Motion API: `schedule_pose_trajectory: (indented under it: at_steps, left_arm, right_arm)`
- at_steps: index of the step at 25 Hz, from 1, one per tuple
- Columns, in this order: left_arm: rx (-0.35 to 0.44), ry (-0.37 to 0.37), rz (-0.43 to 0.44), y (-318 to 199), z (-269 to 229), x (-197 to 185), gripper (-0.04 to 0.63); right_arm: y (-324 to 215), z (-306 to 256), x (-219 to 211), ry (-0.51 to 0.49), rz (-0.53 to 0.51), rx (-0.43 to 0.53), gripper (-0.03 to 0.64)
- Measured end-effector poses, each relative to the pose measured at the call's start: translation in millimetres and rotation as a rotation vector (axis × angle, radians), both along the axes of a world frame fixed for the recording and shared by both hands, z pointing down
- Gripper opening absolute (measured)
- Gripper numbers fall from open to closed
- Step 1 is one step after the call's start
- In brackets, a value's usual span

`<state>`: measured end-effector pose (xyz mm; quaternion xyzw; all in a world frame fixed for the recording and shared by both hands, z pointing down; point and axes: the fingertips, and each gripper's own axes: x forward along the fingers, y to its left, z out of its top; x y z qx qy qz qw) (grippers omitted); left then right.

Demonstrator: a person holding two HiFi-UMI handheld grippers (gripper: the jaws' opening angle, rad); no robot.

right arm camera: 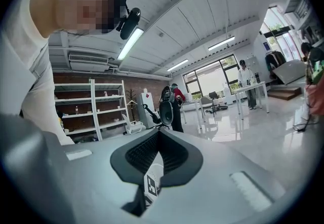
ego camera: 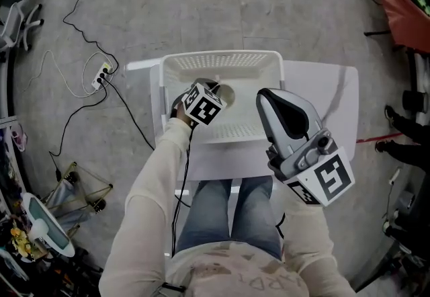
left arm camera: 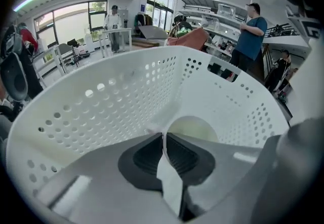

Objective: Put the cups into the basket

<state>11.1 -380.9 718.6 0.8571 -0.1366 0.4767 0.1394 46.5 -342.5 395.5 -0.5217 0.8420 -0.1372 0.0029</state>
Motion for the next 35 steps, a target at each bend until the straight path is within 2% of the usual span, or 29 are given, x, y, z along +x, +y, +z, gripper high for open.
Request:
schedule_pose_trajectory:
  at_steps: [14,24,30,32,35]
  left_arm:
    - [-0.017,-0.092,0.035,20.0,47.5,-4.4,0.029]
    - [-0.063,-0.048,0.044,22.4,42.2,-10.5,0.046]
    - [-0.037,0.018,0.044,21.5,9.5,-8.6,0.045]
    - [-0.004,0.038,0.039,13.6,-6.6,-8.5,0.002]
    - [-0.012,0.083,-0.001,15.1,-35.9,-10.7,0.002]
  right_arm:
    - [11.5,18.1,-1.8,0.004,-0.02,-0.034,0.026]
    - [9.2,19.0,-9.2,0.005,-0.043,-0.035,0.026]
    - [11.6,3.0,-13.3,0.009,-0.054,-0.018,0.026]
    - [9.7,-5.0,-14.6,0.01,-0.064,0.009,0.026]
    - [12.6,-19.6,-13.8,0.013,-0.073,0.017,0.026]
